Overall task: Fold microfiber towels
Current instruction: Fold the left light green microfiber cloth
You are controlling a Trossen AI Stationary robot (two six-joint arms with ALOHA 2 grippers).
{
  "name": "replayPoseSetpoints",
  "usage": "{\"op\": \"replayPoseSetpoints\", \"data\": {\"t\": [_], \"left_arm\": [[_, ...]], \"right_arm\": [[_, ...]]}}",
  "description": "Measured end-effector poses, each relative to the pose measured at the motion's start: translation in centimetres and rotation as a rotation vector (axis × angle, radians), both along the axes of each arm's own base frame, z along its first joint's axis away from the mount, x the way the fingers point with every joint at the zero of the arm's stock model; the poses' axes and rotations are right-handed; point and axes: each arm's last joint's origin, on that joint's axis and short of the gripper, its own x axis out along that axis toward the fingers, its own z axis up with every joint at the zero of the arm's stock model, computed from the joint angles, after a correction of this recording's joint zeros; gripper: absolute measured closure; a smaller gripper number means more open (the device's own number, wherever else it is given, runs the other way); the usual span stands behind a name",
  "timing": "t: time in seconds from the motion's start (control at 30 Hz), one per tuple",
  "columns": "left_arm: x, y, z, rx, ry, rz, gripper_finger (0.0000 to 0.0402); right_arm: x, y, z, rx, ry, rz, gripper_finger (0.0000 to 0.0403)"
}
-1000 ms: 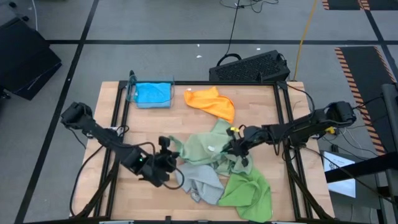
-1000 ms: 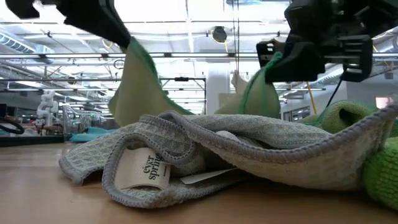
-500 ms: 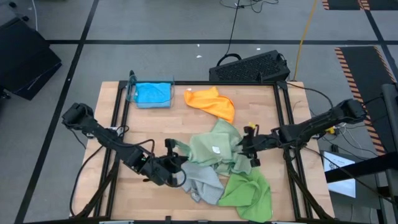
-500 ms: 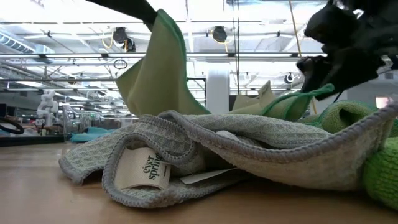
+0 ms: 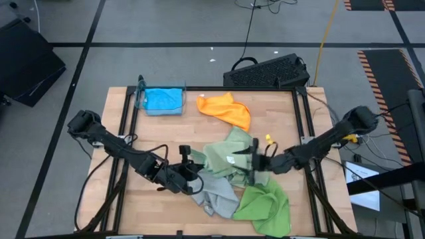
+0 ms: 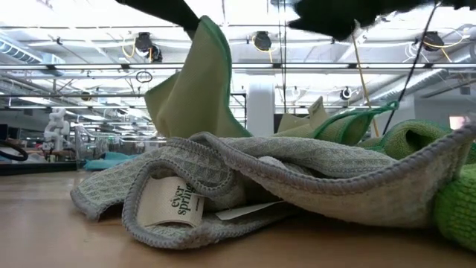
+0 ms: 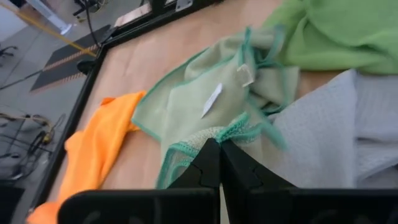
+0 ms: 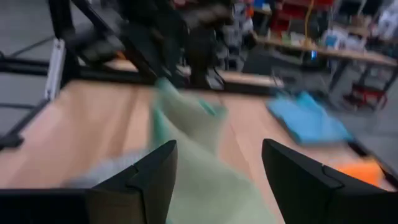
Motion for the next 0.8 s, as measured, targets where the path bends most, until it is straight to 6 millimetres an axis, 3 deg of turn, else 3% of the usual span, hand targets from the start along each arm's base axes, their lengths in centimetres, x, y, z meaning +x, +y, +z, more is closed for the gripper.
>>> {"op": "replayPoseSetpoints", "data": {"t": [0.17, 0.3, 0.53, 0.8], "left_arm": [[0.5, 1.1, 0.0, -0.012, -0.012, 0.061, 0.04], [0.6, 1.5, 0.0, -0.066, -0.025, 0.104, 0.04], [0.4, 1.1, -0.1, -0.076, -0.019, 0.091, 0.04], [0.3, 0.8, -0.1, -0.078, -0.031, 0.099, 0.0399]], "right_arm": [[5.2, 2.5, -0.7, -0.025, 0.02, -0.064, 0.0166], [7.9, 3.6, -1.0, -0.037, 0.028, -0.149, 0.0149], [10.0, 3.9, -1.1, -0.016, 0.036, -0.168, 0.0141], [10.2, 2.9, -1.9, 0.005, 0.089, -0.229, 0.0222]]}}
